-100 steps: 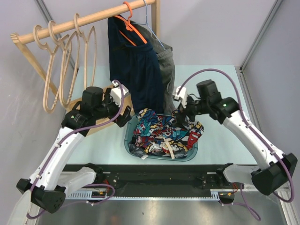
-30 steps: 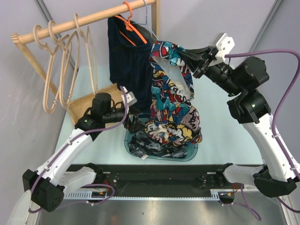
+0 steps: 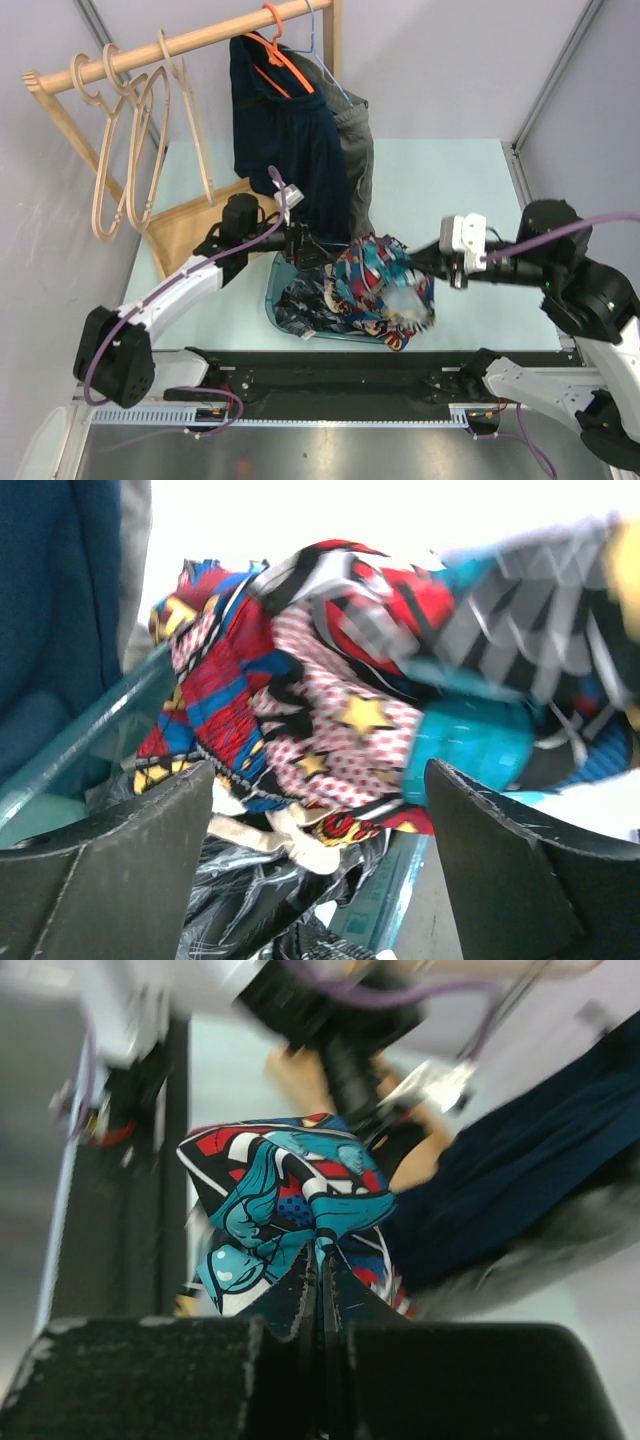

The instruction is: Place the shorts on the hanger

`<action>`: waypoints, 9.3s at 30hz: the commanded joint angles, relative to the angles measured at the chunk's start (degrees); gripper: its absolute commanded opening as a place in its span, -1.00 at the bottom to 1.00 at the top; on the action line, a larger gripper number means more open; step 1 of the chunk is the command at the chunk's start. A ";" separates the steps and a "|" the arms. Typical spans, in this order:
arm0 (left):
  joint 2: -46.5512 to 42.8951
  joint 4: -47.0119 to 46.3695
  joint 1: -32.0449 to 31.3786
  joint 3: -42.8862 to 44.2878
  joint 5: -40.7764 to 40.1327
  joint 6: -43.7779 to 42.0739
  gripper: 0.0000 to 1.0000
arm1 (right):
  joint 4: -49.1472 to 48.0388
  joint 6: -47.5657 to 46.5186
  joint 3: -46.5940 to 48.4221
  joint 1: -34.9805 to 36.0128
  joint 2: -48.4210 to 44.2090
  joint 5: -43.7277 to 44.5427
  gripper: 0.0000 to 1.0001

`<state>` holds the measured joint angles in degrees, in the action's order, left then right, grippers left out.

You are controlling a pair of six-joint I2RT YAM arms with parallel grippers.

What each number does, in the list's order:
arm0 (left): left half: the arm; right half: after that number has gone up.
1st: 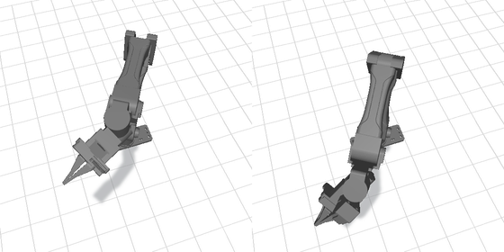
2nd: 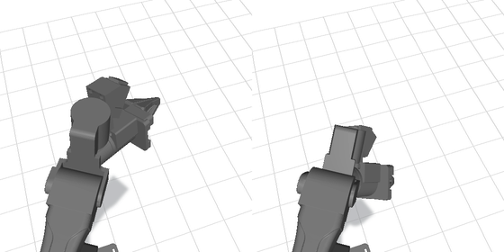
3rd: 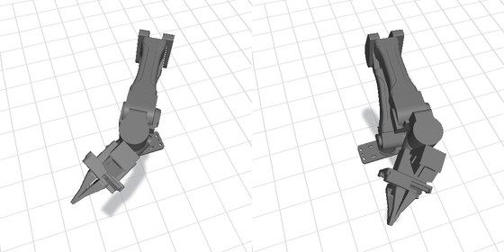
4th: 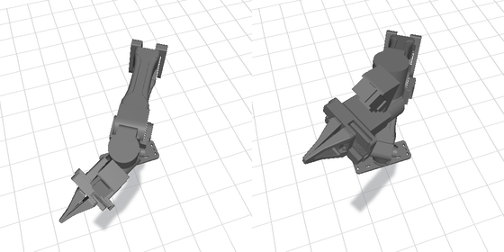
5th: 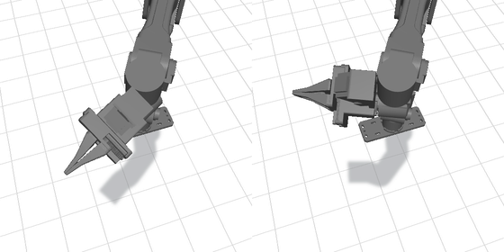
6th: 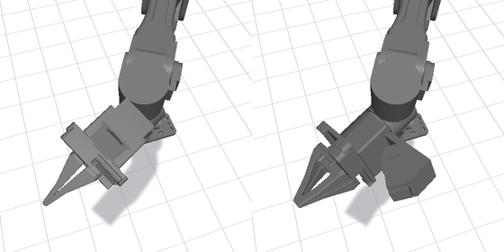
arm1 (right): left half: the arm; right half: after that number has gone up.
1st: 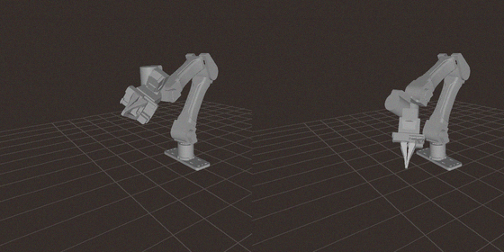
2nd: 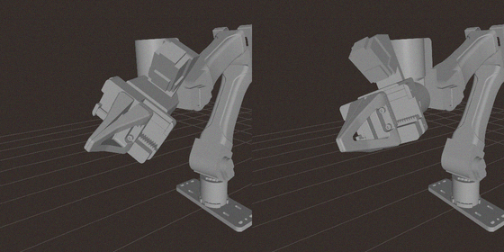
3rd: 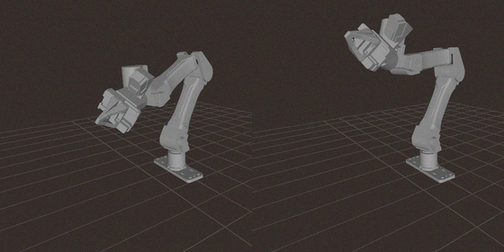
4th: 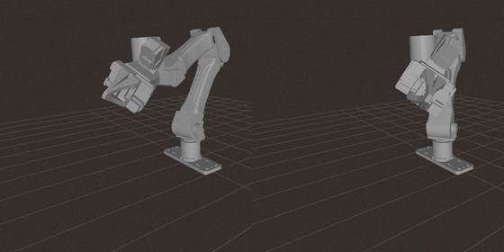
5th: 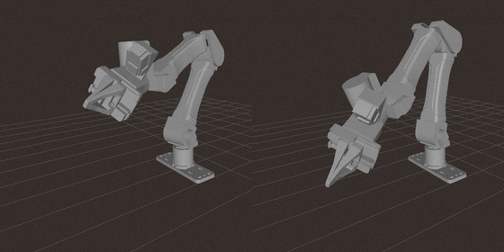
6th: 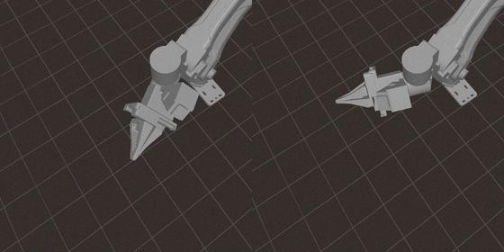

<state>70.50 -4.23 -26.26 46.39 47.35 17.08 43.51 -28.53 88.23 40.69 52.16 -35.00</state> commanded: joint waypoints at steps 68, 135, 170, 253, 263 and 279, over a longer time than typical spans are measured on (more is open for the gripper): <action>-9.58 41.66 -10.84 14.09 -14.28 -46.07 0.56 | 10.21 1.63 -16.33 -13.11 12.52 -2.72 0.43; -13.81 -5.27 -22.78 2.82 -20.73 -50.22 -1.00 | -13.01 18.42 -17.47 -14.23 18.86 -18.17 0.05; 0.52 11.60 -11.19 23.04 -14.67 -25.07 -0.58 | -26.55 -0.13 -26.09 -7.80 8.23 11.92 -1.00; -7.63 39.28 -13.48 25.27 -3.85 -45.91 0.12 | -6.72 -6.79 -20.99 -5.97 5.59 0.20 -1.00; -9.35 42.21 -0.72 7.32 -14.21 -62.25 0.94 | 0.62 -9.17 -22.83 -13.09 0.58 -0.24 -1.00; 4.47 21.01 -1.16 3.00 -14.23 -55.84 0.51 | -7.81 -0.30 -22.83 -13.26 0.13 3.01 -1.00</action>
<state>73.54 21.30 -27.40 46.22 29.74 -41.39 40.88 -32.10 64.93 27.66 53.36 -33.47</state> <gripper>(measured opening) 0.923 0.042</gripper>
